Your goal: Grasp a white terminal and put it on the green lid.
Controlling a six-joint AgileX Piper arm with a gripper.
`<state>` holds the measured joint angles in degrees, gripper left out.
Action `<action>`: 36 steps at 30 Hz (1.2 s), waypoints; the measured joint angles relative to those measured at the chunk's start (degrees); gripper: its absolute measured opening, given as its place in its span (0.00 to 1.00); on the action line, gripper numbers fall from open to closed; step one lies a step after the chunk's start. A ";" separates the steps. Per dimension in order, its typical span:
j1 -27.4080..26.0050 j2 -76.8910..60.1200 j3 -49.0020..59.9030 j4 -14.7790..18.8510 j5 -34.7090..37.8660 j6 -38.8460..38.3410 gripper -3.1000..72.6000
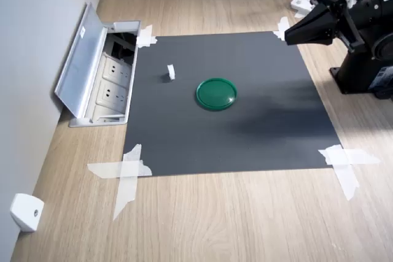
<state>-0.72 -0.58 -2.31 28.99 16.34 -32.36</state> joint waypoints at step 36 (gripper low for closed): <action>-0.05 9.55 -9.39 0.02 0.97 0.00 0.03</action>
<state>-0.77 8.97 -11.70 29.01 17.30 -32.36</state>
